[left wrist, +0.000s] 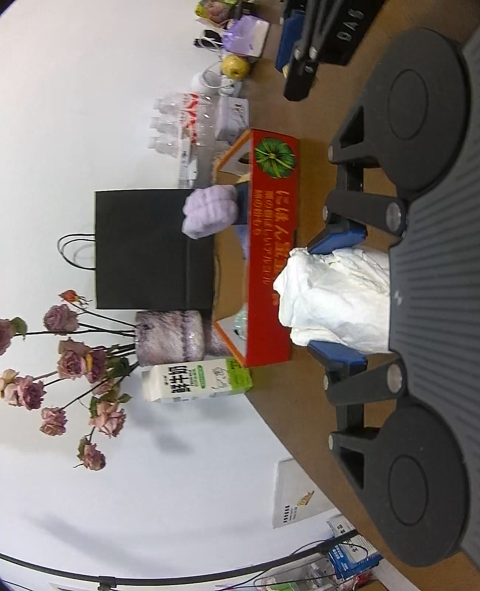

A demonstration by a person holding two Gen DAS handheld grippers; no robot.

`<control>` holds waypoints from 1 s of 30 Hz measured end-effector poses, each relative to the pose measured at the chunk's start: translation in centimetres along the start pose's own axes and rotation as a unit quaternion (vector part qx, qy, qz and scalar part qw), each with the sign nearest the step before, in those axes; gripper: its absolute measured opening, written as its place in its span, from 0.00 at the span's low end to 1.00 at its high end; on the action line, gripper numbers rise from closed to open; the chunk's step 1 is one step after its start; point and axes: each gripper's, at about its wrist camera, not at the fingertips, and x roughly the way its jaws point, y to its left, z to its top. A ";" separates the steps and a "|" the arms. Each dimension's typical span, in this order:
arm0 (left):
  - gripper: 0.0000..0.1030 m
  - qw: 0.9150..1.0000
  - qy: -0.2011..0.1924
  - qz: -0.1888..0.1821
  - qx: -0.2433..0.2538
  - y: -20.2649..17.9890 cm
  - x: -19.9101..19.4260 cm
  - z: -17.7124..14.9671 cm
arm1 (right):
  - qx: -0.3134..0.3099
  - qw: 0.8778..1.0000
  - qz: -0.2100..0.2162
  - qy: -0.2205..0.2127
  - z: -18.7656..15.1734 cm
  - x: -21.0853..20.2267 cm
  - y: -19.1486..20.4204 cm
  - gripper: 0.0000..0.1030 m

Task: Organize objects
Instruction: 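Carry the white cloth to the red box with the left tool while the right tool carries the block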

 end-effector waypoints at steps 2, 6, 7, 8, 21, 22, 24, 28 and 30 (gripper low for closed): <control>0.50 1.000 -0.005 -0.001 -0.008 0.0 0.2 0.8 | 0.003 1.000 0.003 -0.003 0.5 0.3 0.2 0.28; 0.50 1.000 -0.014 0.000 -0.018 0.1 1.1 2.3 | 0.002 1.000 0.013 -0.012 1.9 1.3 1.0 0.28; 0.50 1.000 -0.016 0.001 -0.020 0.2 1.5 2.8 | 0.000 1.000 0.014 -0.014 2.3 1.6 1.3 0.28; 0.50 1.000 -0.018 0.002 -0.021 0.3 1.8 3.2 | -0.004 1.000 0.016 -0.019 2.9 2.0 1.6 0.28; 0.50 0.998 -0.021 0.005 -0.052 1.0 8.7 7.1 | 0.003 0.999 -0.007 -0.050 6.8 8.5 1.7 0.28; 0.50 0.998 -0.021 0.005 -0.055 1.0 9.4 7.4 | 0.006 0.999 -0.008 -0.051 7.0 9.1 1.5 0.28; 0.50 0.998 -0.022 0.004 -0.059 0.9 10.5 7.8 | 0.012 0.999 -0.011 -0.051 7.2 10.2 0.9 0.28; 0.50 0.998 -0.028 0.005 -0.062 0.6 12.6 8.6 | 0.022 0.998 -0.015 -0.050 7.6 12.4 -0.5 0.28; 0.50 0.998 -0.031 0.004 -0.062 0.4 13.6 9.0 | 0.022 0.998 -0.019 -0.051 7.8 13.2 -1.1 0.28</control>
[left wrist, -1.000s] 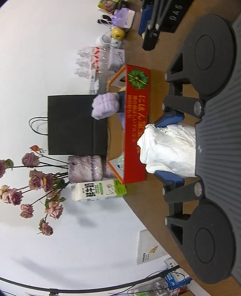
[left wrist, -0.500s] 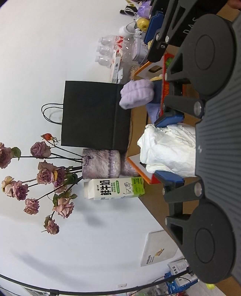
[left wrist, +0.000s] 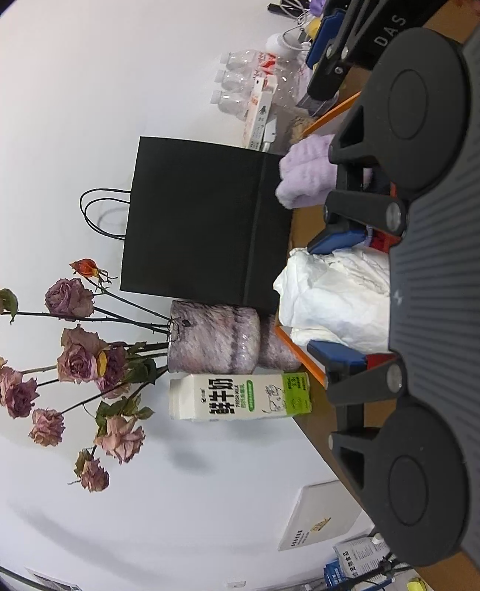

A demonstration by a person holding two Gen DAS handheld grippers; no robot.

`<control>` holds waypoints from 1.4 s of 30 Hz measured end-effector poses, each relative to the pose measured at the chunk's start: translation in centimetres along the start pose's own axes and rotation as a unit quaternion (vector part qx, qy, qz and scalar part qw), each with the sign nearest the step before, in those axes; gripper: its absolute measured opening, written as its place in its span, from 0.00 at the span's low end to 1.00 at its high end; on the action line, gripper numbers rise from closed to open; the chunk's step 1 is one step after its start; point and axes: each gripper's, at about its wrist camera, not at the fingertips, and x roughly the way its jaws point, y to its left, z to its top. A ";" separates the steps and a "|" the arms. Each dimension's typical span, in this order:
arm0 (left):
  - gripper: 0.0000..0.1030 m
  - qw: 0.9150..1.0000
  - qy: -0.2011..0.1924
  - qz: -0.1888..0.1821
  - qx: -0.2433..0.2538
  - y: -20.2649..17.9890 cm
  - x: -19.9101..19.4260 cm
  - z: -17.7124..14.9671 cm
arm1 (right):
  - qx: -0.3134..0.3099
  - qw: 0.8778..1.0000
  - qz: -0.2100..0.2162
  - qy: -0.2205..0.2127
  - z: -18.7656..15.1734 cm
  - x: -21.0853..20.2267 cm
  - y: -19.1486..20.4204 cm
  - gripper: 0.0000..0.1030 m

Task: Organize objects
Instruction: 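Carry the white cloth to the red box with the left tool while the right tool carries the block, then release the white cloth into the box with the left tool while the right tool releases the block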

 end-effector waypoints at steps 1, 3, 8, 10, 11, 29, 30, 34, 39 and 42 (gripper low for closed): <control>0.50 1.000 -0.001 -0.001 0.000 -0.1 0.5 0.2 | 0.001 1.000 -0.002 -0.001 0.1 0.5 -0.3 0.28; 0.50 1.000 -0.001 -0.003 0.003 -0.4 1.5 0.3 | 0.004 1.000 -0.005 -0.002 0.3 1.4 -0.9 0.28; 0.50 1.000 -0.004 -0.003 0.013 -1.2 3.9 0.7 | 0.004 1.000 -0.009 -0.002 0.8 4.0 -2.0 0.28; 0.50 1.000 -0.006 -0.004 0.014 -1.4 4.8 0.9 | 0.002 1.000 -0.009 -0.002 1.0 5.0 -2.3 0.28; 0.50 1.000 -0.006 -0.004 0.015 -1.5 5.2 1.0 | 0.001 1.000 -0.009 -0.002 1.0 5.5 -2.4 0.28; 0.50 0.999 0.013 -0.014 0.030 -1.4 12.0 1.7 | 0.006 0.999 -0.004 0.039 1.0 13.1 -4.3 0.28; 0.50 0.999 0.014 -0.013 0.030 -1.4 12.2 1.7 | 0.007 0.999 -0.005 0.042 0.9 13.3 -4.4 0.28; 0.50 0.999 0.017 -0.012 0.032 -1.4 12.7 1.6 | 0.010 0.999 -0.006 0.049 0.8 13.7 -4.5 0.28; 0.51 0.999 0.020 -0.014 0.029 -1.2 13.0 1.6 | 0.010 0.998 -0.008 0.053 0.6 13.9 -4.6 0.28; 0.52 0.999 0.026 -0.016 0.033 -1.2 13.2 1.4 | 0.011 0.998 -0.007 0.060 0.4 14.0 -4.6 0.28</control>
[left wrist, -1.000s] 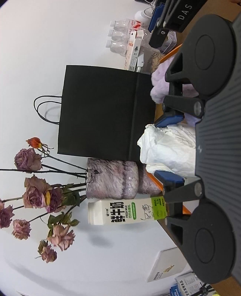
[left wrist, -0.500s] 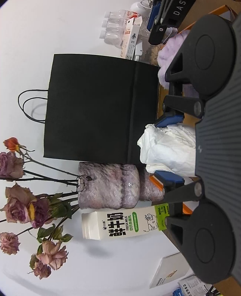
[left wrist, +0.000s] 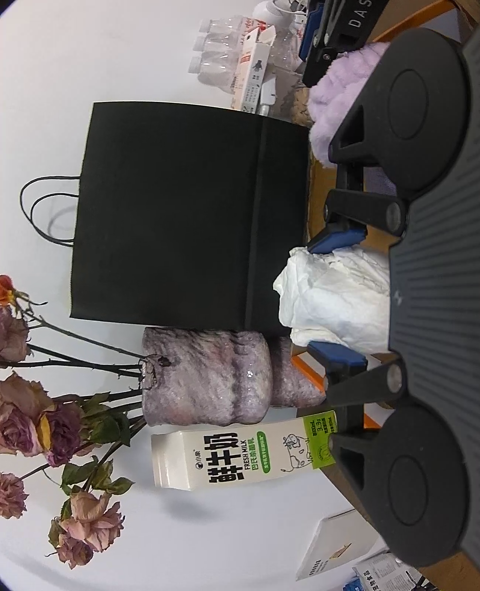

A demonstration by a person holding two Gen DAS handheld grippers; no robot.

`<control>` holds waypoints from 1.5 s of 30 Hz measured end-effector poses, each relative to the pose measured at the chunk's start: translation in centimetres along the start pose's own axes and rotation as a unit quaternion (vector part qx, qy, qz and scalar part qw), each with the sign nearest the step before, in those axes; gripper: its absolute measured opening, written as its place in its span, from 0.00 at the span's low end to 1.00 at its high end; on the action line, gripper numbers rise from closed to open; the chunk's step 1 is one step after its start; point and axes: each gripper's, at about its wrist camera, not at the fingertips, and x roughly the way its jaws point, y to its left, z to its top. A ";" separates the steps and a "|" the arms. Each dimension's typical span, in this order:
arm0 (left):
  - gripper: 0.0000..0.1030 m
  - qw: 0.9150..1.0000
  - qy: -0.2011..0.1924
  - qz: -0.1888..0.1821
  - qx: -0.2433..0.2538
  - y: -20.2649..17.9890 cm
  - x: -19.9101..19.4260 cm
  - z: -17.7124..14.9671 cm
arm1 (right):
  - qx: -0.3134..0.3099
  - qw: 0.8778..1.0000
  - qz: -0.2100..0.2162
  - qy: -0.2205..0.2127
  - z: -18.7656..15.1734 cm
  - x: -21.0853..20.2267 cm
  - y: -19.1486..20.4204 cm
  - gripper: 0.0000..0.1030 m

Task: Organize objects
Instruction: 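Release the white cloth into the box with the left tool while the right tool releases the block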

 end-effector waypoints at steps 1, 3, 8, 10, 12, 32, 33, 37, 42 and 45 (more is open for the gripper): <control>0.52 1.000 0.002 -0.001 0.001 0.0 0.1 -0.1 | 0.001 1.000 0.000 0.002 0.0 0.0 0.0 0.28; 0.54 1.000 0.004 -0.002 0.004 -0.1 0.1 -0.3 | 0.004 1.000 0.000 0.003 -0.1 0.0 -0.2 0.28; 0.65 1.000 -0.005 0.002 0.005 -0.1 -0.1 -0.4 | 0.022 1.000 -0.003 0.006 0.0 0.0 -0.7 0.29; 0.70 1.000 -0.009 -0.001 0.001 0.0 -0.2 -0.4 | 0.027 1.000 -0.005 0.006 0.1 0.0 -0.8 0.38; 0.82 1.000 -0.014 0.001 -0.003 0.1 -0.3 -0.4 | 0.033 0.999 -0.007 0.004 0.1 0.0 -1.0 0.58; 1.00 0.998 -0.035 0.015 -0.046 1.3 -1.0 -0.1 | 0.056 0.998 -0.008 -0.008 0.4 -0.8 -1.6 1.00; 1.00 0.998 -0.036 0.016 -0.049 1.4 -1.1 -0.1 | 0.056 0.998 -0.007 -0.009 0.4 -1.0 -1.6 1.00; 1.00 0.998 -0.042 0.016 -0.050 1.5 -1.9 -0.1 | 0.056 0.998 -0.005 -0.015 0.5 -1.7 -1.5 1.00; 1.00 0.997 -0.047 0.018 -0.054 2.2 -3.2 -0.4 | 0.052 0.998 -0.003 -0.023 0.4 -3.1 -1.1 1.00; 1.00 0.997 -0.050 0.018 -0.058 2.6 -4.3 -0.6 | 0.046 0.999 -0.002 -0.023 0.0 -4.2 -0.7 1.00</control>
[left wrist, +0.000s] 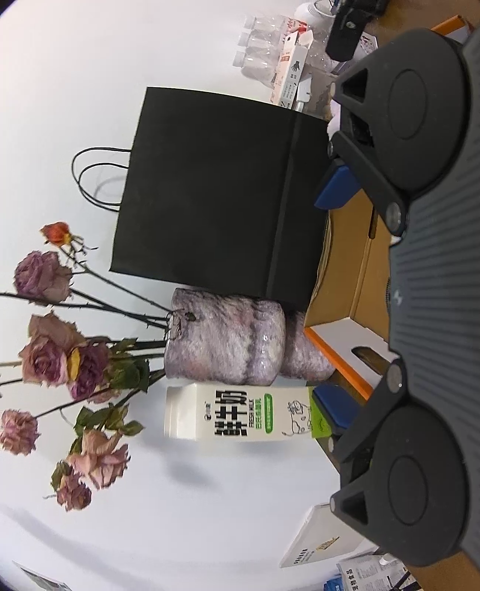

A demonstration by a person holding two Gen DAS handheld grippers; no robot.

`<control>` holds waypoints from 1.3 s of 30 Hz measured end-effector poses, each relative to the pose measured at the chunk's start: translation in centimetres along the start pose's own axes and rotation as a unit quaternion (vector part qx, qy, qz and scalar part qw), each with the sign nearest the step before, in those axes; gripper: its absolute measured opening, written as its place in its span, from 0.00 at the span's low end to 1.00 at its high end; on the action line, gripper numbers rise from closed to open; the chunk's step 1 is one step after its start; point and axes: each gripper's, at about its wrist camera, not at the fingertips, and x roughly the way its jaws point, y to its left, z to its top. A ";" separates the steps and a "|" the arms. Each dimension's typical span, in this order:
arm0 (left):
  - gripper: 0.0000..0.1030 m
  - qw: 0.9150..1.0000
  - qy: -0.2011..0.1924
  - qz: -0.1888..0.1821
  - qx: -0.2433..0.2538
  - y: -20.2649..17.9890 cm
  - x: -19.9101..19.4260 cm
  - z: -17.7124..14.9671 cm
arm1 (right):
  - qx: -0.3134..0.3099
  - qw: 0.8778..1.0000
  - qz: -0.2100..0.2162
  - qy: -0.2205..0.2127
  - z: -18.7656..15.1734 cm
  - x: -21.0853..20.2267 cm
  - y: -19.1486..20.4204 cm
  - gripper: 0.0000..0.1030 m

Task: Organize objects
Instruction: 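Release the white cloth into the box with the left tool while the right tool releases the block, then withdraw both open tools from the box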

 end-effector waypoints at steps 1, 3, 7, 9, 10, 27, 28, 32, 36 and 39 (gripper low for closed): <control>1.00 1.000 -0.002 -0.001 0.000 0.1 -0.5 -0.1 | -0.003 1.000 0.000 -0.001 -0.1 -0.5 0.1 1.00; 1.00 1.000 -0.005 -0.004 0.004 0.3 -1.6 -0.2 | -0.011 1.000 0.001 -0.003 -0.4 -1.5 0.5 1.00; 1.00 1.000 -0.008 -0.017 0.014 0.6 -4.0 -0.4 | -0.024 1.000 0.005 -0.005 -0.7 -3.8 1.3 1.00; 1.00 0.999 -0.008 -0.026 0.018 0.7 -5.2 -0.4 | -0.031 0.999 0.007 -0.005 -0.8 -5.0 1.8 1.00; 1.00 0.999 -0.009 -0.028 0.019 0.8 -6.0 -0.4 | -0.034 0.999 0.008 -0.005 -0.9 -5.7 2.1 1.00; 1.00 0.995 0.043 -0.062 0.061 3.3 -19.5 -0.9 | -0.046 0.998 0.015 0.037 -2.3 -18.8 5.8 1.00; 1.00 0.995 0.052 -0.062 0.064 3.5 -20.3 -1.0 | -0.043 0.998 0.014 0.039 -2.6 -19.8 5.9 1.00; 1.00 0.993 0.066 -0.060 0.079 4.0 -23.3 -1.7 | -0.032 0.998 0.016 0.047 -3.5 -23.1 6.1 1.00; 1.00 0.992 0.075 -0.055 0.083 4.6 -26.2 -2.4 | -0.032 0.998 0.019 0.054 -4.3 -25.7 6.6 1.00; 1.00 0.992 0.083 -0.052 0.081 5.0 -27.6 -2.8 | -0.036 0.997 0.019 0.059 -4.8 -27.4 6.9 1.00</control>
